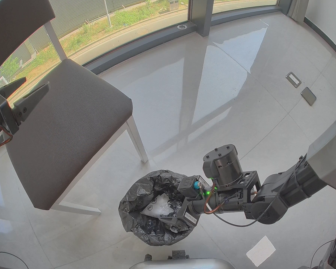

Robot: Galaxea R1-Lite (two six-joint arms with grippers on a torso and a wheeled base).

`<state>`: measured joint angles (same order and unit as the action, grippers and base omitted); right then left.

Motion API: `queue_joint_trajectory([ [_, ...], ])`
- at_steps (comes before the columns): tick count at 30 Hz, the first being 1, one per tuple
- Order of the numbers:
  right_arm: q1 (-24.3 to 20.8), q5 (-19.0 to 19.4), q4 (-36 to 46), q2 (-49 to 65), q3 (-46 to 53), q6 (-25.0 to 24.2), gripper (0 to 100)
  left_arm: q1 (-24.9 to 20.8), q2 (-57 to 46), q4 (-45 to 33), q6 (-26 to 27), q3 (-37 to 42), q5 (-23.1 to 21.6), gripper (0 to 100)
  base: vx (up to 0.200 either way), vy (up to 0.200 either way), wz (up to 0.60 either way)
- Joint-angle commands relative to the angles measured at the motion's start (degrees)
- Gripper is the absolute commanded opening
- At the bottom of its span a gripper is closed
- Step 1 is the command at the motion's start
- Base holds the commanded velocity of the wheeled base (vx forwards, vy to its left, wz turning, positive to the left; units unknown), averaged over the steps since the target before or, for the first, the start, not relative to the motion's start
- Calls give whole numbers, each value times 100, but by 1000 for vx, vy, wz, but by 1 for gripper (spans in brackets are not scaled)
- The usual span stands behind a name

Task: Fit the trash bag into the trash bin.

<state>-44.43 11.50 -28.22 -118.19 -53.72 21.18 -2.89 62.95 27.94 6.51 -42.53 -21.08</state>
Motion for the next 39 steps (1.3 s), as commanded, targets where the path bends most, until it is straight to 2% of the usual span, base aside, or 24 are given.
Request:
queue_joint_trajectory([
  [1, 14, 2, -8, 6, -24, -17, 100, -1, 7, 1, -1, 35, -2, 100, 0, 0, 0],
  [8, 119, -227, -8, 402, 46, -316, 100, -63, -117, -69, 105, 316, 16, 100, 0, 0, 0],
  [9, 198, -543, -17, 657, 152, -632, 100, -177, -152, -105, 193, 351, 69, 100, 0, 0, 0],
  [11, 225, -649, -17, 745, 187, -738, 100, -212, -169, -122, 219, 360, 86, 100, 0, 0, 0],
  [12, 506, -1167, 89, 1369, 407, -1274, 100, -458, -240, -324, 246, 307, 315, 100, 0, 0, 0],
  [16, 1209, -1633, 924, 2564, 582, -1450, 100, -915, -450, -966, 246, 35, 1132, 100, 0, 0, 0],
  [17, 1429, -1800, 1275, 2977, 582, -1450, 100, -1073, -582, -1247, 246, -53, 1326, 100, 0, 0, 0],
  [18, 1429, -1800, 1275, 2977, 582, -1450, 100, -1205, -741, -1564, 246, -159, 1431, 100, 0, 0, 0],
  [19, 1736, -2002, 1767, 3768, 565, -1485, 100, -1293, -908, -1854, 246, -273, 1484, 100, 0, 0, 0],
  [20, 1824, -2064, 1890, 4058, 565, -1502, 100, -1355, -1057, -2126, 246, -370, 1519, 100, 0, 0, 0],
  [24, 2369, -2477, 2523, 5438, 530, -1397, 100, -1381, -1690, -3550, 263, -1011, 1642, 100, 0, 0, 0],
  [28, 2730, -2811, 4220, 7011, 108, -1107, 100, -1363, -2287, -4860, 263, -1662, 2319, 100, 0, 0, 0],
  [31, 2897, -2978, 5459, 7996, -244, -1072, 100, -1328, -2771, -5686, 254, -2057, 2793, 100, 0, 0, 0],
  [34, 3072, -2995, 6092, 8839, -288, -1080, 100, -1135, -3245, -6433, 246, -2382, 3075, 100, 0, 0, 0],
  [39, 3863, -3004, 7111, 10070, -261, -1098, 100, -361, -4089, -7865, 254, -2910, 3110, 100, 0, 0, 0],
])
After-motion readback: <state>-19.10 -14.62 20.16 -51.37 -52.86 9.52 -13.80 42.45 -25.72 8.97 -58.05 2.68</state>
